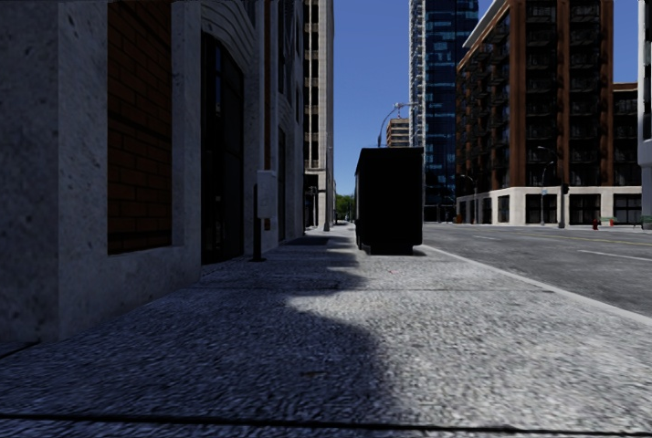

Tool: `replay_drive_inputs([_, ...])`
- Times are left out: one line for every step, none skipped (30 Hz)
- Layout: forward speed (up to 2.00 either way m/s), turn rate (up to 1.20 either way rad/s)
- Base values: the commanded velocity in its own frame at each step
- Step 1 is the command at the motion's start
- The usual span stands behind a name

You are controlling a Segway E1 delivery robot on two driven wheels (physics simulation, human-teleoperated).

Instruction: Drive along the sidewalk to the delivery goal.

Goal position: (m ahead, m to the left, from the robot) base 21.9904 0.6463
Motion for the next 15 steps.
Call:
replay_drive_inputs([2.00,0.00])
replay_drive_inputs([2.00,0.00])
replay_drive_inputs([2.00,0.00])
replay_drive_inputs([2.00,0.00])
replay_drive_inputs([2.00,0.00])
replay_drive_inputs([2.00,0.00])
replay_drive_inputs([2.00,0.00])
replay_drive_inputs([2.00,0.00])
replay_drive_inputs([2.00,0.00])
replay_drive_inputs([2.00,0.00])
replay_drive_inputs([2.00,0.00])
replay_drive_inputs([2.00,0.00])
replay_drive_inputs([2.00,0.00])
replay_drive_inputs([2.00,0.00])
replay_drive_inputs([2.00,0.00])
